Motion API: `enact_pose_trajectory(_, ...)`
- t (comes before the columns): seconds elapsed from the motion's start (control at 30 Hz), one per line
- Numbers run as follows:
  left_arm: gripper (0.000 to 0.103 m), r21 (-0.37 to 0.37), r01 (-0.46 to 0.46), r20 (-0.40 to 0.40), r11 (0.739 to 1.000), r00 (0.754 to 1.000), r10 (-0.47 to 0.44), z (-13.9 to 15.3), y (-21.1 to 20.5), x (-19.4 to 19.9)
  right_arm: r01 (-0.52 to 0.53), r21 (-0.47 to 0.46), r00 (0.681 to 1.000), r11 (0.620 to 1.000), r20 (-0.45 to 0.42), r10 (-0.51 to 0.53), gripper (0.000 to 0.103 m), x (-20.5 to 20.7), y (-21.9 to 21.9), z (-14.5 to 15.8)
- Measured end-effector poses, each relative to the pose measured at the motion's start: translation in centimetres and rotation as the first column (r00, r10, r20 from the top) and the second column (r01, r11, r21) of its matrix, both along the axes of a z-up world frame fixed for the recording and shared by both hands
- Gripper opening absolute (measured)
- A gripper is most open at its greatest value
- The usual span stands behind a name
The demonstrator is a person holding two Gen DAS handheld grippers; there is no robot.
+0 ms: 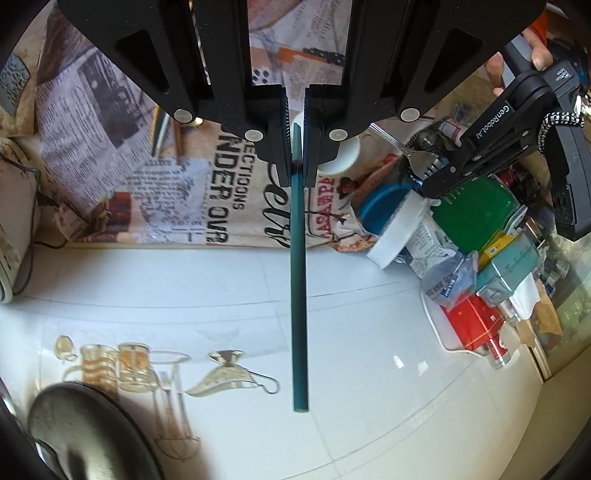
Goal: Organize utensils
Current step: 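Lift and carry the teal stick and fork over the white cup with both tools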
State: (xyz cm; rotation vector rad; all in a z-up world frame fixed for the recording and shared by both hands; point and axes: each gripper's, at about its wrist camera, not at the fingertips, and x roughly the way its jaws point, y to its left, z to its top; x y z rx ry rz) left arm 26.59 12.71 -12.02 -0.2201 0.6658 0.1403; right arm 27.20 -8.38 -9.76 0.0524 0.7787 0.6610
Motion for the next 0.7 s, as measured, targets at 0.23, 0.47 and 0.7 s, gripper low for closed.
enact_pose_trajectory(0.23, 0.001, 0.024, -0.018, 0.003, 1.0, 1.0, 0.018, -0.7, 3.1, 1.6, -0.046, -0.006, 0.999, 0.999, 0.002, 0.046, 0.005, 0.5, 4.2, -0.4)
enact_pose_trajectory(0.47, 0.001, 0.033, -0.029, -0.049, 0.999, 0.998, 0.03, -3.9, 4.5, 4.1, -0.065, -0.052, 0.997, 0.996, -0.054, 0.063, 0.006, 1.6, 7.1, -2.9)
enact_pose_trajectory(0.7, 0.001, 0.027, -0.017, -0.136, 0.999, 0.991, 0.02, -8.1, 4.7, 6.0, -0.071, -0.127, 0.99, 0.989, -0.134, 0.054, 0.006, 3.2, 9.0, -6.9)
